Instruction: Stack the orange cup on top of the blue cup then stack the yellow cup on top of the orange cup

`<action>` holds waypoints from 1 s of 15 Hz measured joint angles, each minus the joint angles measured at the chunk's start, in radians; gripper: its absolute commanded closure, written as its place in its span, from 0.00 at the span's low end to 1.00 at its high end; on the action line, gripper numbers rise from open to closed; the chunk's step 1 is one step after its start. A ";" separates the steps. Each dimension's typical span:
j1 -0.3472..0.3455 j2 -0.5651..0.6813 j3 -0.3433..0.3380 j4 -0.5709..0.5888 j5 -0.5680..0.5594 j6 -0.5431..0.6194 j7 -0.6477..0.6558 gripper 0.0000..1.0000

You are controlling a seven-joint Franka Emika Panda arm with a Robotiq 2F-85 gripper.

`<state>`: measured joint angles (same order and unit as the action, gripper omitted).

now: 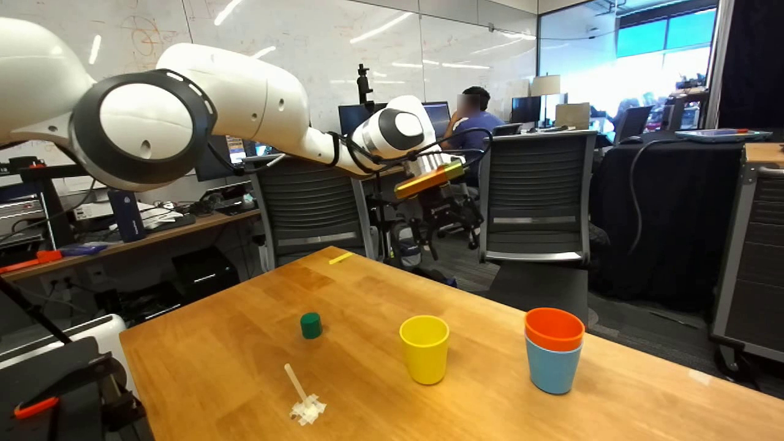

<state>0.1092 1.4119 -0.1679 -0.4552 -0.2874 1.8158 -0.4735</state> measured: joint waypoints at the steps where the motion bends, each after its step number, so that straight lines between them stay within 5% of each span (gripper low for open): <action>1: -0.002 0.000 -0.002 0.000 -0.006 -0.012 -0.002 0.00; 15: -0.005 0.004 -0.011 -0.001 -0.030 -0.056 -0.047 0.00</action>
<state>0.1039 1.4159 -0.1787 -0.4562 -0.3170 1.7595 -0.5202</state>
